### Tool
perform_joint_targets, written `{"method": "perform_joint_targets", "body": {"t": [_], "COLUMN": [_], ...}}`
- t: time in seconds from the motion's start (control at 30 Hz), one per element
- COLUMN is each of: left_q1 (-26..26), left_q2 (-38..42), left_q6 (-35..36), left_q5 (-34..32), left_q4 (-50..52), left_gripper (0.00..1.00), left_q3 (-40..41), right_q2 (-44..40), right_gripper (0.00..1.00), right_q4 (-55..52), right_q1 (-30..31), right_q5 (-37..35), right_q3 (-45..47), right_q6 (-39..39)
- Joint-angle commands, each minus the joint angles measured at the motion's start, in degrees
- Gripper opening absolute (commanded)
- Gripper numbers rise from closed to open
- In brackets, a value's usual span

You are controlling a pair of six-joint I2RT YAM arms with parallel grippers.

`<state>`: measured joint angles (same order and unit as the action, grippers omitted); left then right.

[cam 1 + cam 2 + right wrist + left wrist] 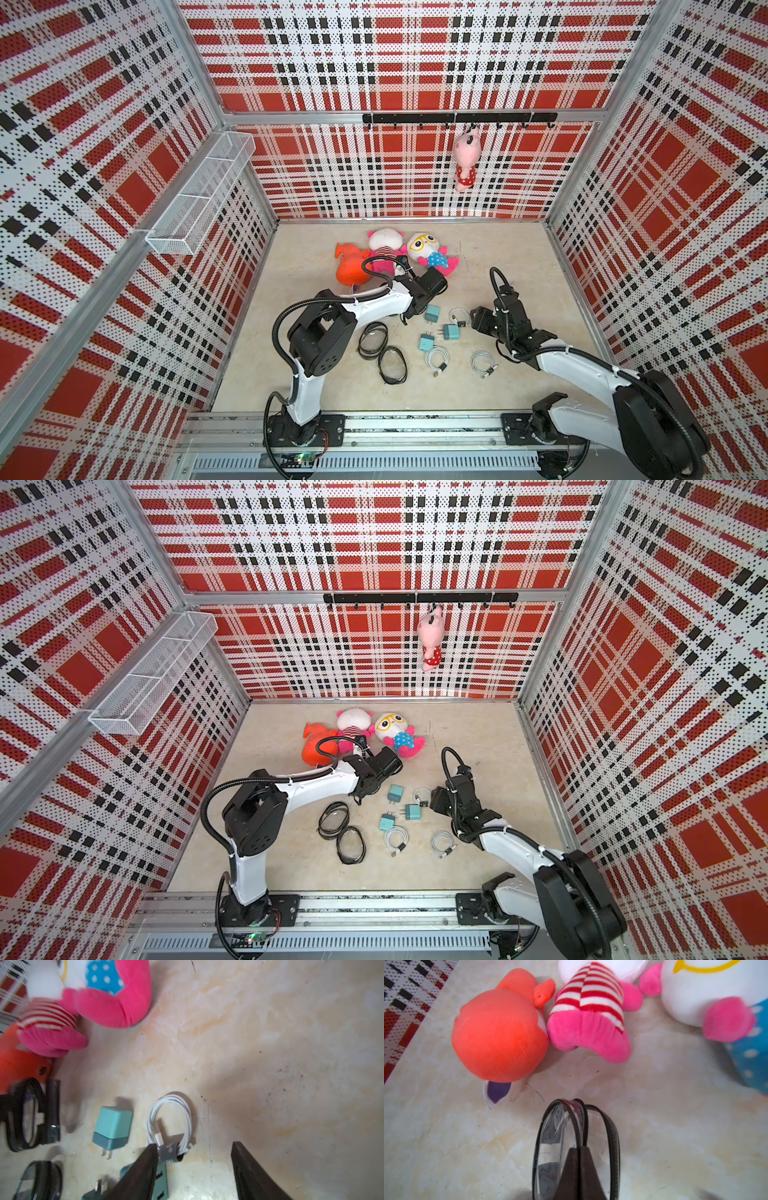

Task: Pack away charging kits
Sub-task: Pick up the charging cable from the center of the board.

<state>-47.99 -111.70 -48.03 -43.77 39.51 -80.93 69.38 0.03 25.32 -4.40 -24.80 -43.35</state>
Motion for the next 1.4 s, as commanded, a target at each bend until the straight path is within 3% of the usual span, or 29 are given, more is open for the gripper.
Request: {"method": "perform_joint_targets", "body": {"t": [0.0, 0.47, 0.67, 0.87, 1.07, 1.37], "left_q1": [-0.1, 0.5, 1.2, 2.0, 2.8, 4.3], "left_q2": [2.8, 3.7, 6.0, 7.5, 8.0, 8.7], "left_q6": [3.3, 4.5, 5.3, 5.7, 6.8, 8.4], "left_q5": [2.9, 3.9, 5.6, 6.9, 8.7, 11.7], "left_q4": [-5.1, -6.8, -9.4, -11.0, -13.4, -17.4], "left_gripper": [0.00, 0.00, 0.00, 0.00, 0.00, 0.00], "left_q3": [1.0, 2.6, 5.3, 7.5, 8.6, 9.6], "right_q2": [4.0, 18.7, 21.5, 21.2, 19.0, 9.5], "right_gripper": [0.59, 0.43, 0.28, 0.12, 0.02, 0.00], "right_q4": [-1.7, -4.0, -2.8, -1.8, -1.3, -1.4], "right_q1": [2.4, 3.5, 3.5, 3.5, 3.5, 4.9], "right_q5": [-1.8, -5.4, -4.8, -5.4, -5.1, -2.9], "right_q3": [-3.6, -10.7, -11.0, -10.4, -10.0, -11.0], "right_q6": [0.2, 1.9, 1.4, 0.5, -0.2, -0.8]}}
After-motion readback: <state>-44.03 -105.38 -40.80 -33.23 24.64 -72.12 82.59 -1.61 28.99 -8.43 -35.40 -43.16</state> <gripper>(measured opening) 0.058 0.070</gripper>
